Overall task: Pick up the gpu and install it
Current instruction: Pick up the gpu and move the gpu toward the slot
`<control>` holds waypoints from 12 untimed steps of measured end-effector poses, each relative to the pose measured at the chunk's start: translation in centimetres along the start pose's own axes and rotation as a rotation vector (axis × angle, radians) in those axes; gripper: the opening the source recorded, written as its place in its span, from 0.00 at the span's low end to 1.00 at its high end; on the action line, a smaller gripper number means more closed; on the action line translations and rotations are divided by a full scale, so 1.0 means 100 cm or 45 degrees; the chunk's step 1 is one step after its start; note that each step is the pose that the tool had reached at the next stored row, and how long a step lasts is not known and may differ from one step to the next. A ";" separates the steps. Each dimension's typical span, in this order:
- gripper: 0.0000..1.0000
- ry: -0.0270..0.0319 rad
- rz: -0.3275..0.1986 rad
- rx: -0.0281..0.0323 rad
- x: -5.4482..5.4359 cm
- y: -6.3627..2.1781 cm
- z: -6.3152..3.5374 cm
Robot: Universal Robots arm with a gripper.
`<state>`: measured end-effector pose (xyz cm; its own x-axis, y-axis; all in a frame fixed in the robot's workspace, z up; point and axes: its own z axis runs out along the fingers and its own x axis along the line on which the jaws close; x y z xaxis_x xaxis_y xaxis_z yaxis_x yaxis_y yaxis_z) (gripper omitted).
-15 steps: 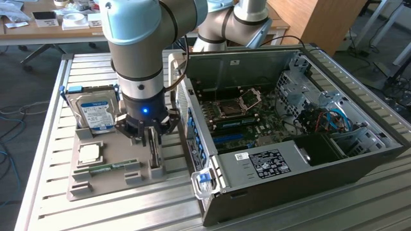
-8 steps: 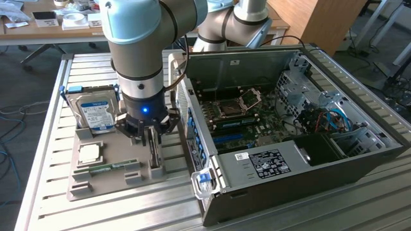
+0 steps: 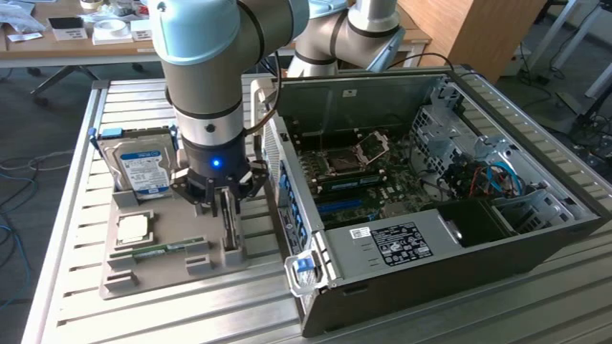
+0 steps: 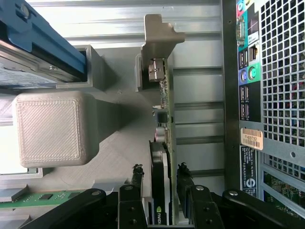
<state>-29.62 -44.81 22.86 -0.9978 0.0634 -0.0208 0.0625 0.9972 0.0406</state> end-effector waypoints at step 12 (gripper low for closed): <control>0.42 0.0000 0.000 0.0000 0.000 0.0000 0.0000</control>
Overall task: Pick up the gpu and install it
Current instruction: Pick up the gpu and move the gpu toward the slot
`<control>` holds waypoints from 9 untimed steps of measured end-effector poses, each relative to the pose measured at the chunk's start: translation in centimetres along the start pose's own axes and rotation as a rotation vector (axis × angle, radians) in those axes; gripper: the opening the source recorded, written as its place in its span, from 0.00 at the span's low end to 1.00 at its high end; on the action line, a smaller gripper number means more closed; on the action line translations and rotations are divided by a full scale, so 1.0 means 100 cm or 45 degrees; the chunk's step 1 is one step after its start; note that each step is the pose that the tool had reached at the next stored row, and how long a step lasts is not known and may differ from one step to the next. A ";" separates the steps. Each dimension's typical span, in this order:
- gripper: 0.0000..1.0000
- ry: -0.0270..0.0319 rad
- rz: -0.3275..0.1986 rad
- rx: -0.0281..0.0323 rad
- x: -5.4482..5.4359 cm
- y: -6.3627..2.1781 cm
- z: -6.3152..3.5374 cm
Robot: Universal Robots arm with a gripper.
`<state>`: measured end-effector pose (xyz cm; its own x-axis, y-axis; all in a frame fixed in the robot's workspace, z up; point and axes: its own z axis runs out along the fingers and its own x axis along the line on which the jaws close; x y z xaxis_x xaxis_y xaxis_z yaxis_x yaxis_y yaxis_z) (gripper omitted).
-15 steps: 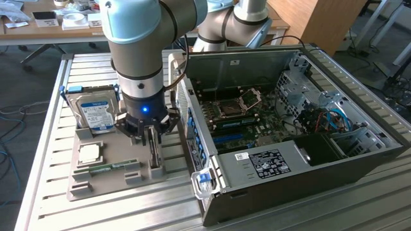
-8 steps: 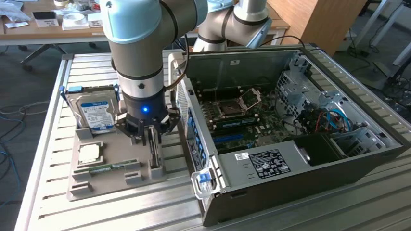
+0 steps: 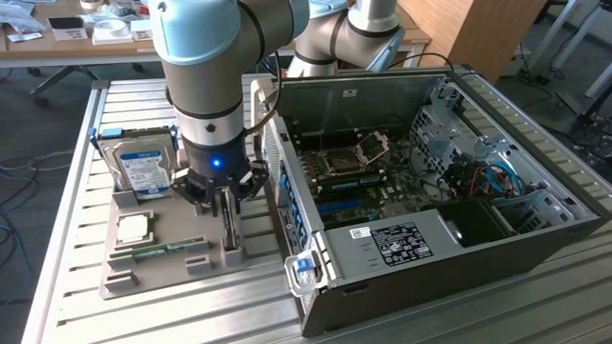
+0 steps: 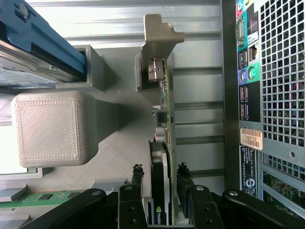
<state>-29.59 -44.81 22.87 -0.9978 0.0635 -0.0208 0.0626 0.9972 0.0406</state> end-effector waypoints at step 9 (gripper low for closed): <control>0.27 0.0000 0.000 0.0001 0.000 0.0000 0.0000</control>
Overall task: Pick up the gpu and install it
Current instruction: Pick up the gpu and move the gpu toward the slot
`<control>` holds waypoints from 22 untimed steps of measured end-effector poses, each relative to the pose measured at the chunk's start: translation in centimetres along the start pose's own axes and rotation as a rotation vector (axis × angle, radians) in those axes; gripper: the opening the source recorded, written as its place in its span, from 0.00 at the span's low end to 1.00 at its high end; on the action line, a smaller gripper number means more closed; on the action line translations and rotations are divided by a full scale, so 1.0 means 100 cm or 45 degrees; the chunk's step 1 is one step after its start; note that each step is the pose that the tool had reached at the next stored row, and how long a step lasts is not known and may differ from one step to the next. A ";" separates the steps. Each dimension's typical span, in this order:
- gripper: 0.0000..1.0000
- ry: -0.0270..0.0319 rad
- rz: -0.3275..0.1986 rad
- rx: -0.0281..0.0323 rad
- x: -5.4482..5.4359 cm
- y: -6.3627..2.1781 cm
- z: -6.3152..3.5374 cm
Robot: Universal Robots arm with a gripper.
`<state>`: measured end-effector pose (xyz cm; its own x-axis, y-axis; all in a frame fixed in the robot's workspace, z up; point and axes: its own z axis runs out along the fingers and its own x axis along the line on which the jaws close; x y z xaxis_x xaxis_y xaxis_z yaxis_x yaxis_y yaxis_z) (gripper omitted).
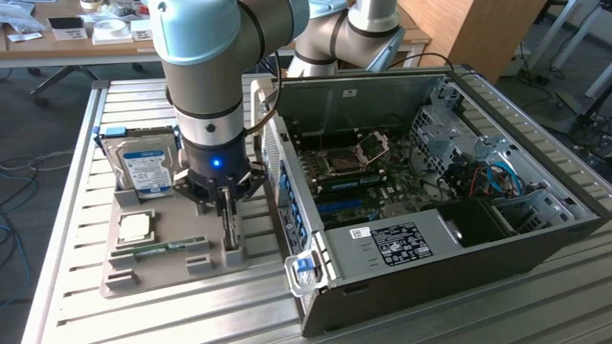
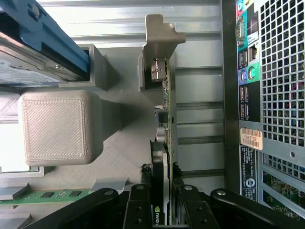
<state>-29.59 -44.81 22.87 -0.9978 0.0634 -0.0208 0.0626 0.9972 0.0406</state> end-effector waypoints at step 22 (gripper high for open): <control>0.27 0.0009 -0.019 -0.0005 0.000 0.0000 0.0000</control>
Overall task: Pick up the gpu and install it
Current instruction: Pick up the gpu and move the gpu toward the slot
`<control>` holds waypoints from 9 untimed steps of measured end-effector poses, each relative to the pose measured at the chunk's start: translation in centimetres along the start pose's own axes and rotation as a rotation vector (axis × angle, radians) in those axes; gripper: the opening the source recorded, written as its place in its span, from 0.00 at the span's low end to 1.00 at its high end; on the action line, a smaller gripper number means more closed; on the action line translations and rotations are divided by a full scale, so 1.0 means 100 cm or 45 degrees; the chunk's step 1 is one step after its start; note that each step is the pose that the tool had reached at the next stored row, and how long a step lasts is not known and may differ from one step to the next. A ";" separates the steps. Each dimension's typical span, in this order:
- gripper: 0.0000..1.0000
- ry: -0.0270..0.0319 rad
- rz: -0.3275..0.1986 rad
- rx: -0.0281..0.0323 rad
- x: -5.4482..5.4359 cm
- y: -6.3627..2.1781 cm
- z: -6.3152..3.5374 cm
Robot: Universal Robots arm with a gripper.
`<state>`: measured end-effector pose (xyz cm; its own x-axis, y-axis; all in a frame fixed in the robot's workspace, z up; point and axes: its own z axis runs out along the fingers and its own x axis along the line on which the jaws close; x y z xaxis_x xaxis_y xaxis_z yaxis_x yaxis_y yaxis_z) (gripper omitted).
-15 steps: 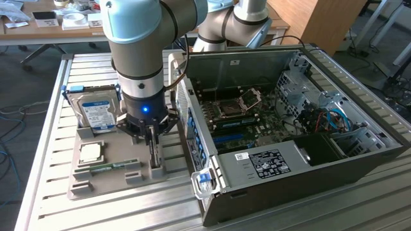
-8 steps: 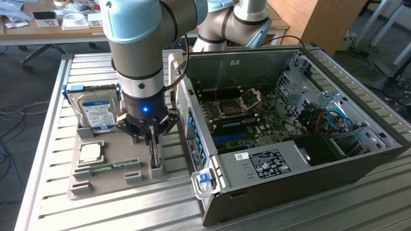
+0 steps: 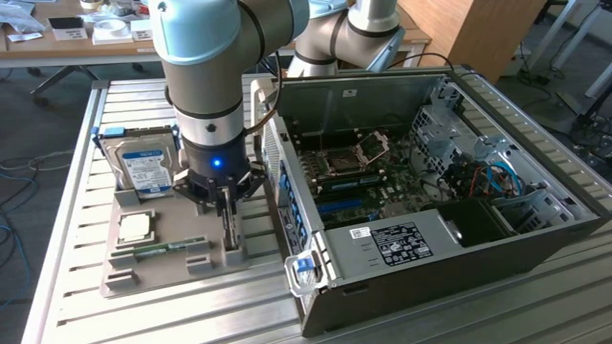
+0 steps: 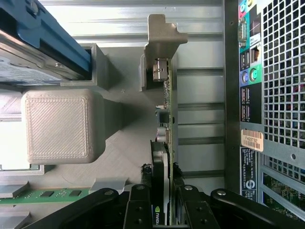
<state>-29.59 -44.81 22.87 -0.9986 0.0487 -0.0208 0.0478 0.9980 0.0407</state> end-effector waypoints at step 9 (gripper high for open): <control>0.27 0.0001 -0.004 0.0004 0.000 0.0000 -0.0003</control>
<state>-29.59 -44.81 22.90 -0.9987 0.0457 -0.0208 0.0448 0.9982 0.0403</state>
